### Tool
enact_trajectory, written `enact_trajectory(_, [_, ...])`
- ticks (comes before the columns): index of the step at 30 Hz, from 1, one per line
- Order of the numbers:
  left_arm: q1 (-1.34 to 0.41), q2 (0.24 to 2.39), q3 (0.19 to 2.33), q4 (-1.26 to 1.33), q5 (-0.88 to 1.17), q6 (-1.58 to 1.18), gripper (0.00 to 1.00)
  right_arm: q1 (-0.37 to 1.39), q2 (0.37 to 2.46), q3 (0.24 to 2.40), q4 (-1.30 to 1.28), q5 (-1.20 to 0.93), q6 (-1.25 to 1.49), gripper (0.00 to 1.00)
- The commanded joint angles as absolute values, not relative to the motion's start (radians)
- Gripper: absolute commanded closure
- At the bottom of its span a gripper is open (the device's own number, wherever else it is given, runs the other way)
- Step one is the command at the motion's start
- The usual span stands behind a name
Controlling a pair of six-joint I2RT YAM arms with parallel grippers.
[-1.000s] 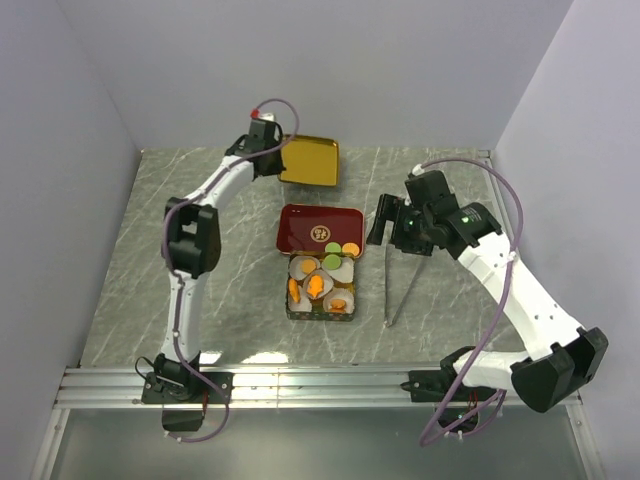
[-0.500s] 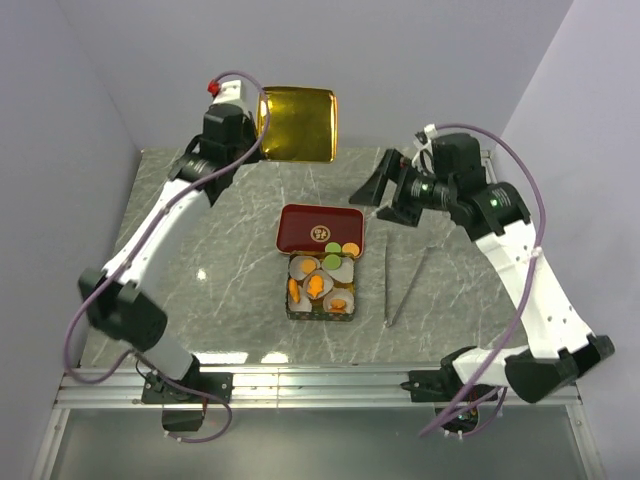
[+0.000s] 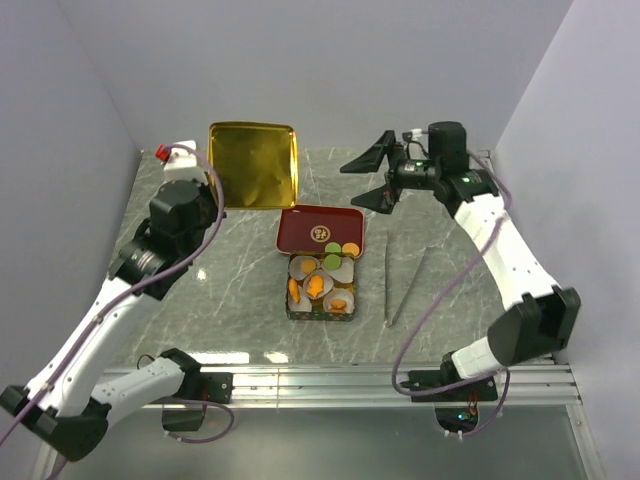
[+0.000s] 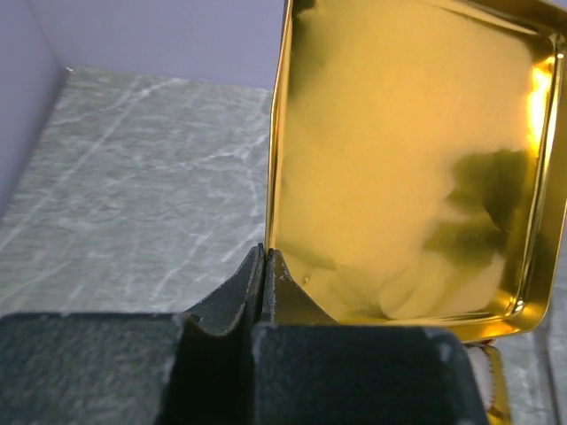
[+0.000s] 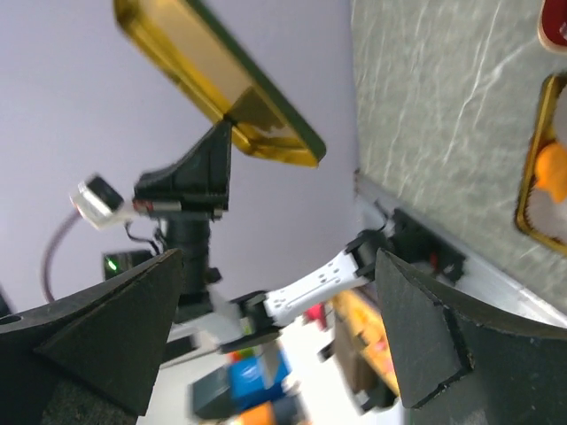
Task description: Pack the cookies
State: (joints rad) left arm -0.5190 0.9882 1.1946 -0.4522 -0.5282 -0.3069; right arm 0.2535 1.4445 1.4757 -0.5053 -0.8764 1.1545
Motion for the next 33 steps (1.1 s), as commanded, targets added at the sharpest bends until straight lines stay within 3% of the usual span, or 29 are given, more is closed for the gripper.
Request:
enact_trajectory(1, [-0.529, 0.918, 1.135, -0.41, -0.598, -0.247, 1.0, 0.261, 1.526, 1.465, -0.43, -1.009, 1.226, 0.05])
enact_trajectory(8, [-0.531, 0.802, 1.06, -0.35, -0.614, -0.118, 1.0, 0.291, 1.69, 1.509, -0.506, -1.046, 1.246, 0.05])
enact_trajectory(14, [-0.532, 0.761, 1.032, -0.292, -0.539, -0.011, 1.0, 0.397, 1.858, 1.718, -0.696, -1.049, 1.16, 0.04])
enact_trajectory(33, [-0.537, 0.652, 0.954, -0.222, -0.469, 0.222, 1.0, 0.529, 2.017, 1.782, -0.269, -1.157, 1.571, 0.04])
